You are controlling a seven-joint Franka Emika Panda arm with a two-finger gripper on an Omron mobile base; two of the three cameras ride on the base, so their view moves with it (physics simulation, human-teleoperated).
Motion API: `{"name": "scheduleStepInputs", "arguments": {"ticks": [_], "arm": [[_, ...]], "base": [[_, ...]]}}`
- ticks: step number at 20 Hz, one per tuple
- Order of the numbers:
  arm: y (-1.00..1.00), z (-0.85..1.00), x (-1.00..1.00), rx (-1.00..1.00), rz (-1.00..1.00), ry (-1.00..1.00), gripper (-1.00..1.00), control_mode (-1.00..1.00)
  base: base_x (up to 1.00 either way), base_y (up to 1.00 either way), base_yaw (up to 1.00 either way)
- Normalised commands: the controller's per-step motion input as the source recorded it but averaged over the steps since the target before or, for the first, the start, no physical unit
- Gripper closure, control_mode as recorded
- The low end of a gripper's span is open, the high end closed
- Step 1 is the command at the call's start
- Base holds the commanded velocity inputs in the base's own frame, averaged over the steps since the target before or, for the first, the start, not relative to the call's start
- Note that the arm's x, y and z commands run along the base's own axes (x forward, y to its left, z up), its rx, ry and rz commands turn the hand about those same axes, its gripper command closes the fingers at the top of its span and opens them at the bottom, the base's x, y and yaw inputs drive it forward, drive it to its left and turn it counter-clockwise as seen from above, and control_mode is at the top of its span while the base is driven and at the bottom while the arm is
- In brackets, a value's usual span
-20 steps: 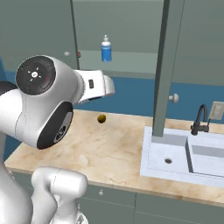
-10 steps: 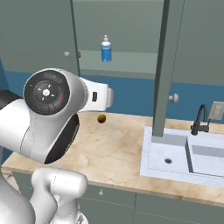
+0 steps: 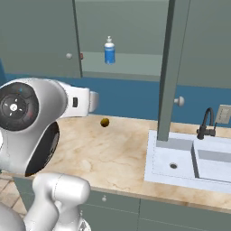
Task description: Pick the soap dispenser and bar soap from the cabinet and place them on the counter.
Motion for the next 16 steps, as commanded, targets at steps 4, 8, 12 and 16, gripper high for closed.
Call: {"name": "scheduleStepInputs", "arguments": {"ticks": [4,8,12,16], "arm": [[0.27,0.02,-0.2,0.01,0.0,-0.21,-1.0,-1.0],[0.31,0.0,-0.19,0.01,0.0,-0.16,-1.0,-1.0],[0.34,0.05,-0.03,0.0,0.0,-0.03,-1.0,-1.0],[0.24,0.18,-0.09,0.0,0.0,-0.02,-1.0,-1.0]], "base": [[0.0,0.0,0.0],[0.0,0.0,0.0],[0.0,0.0,0.0],[0.0,0.0,0.0]]}}
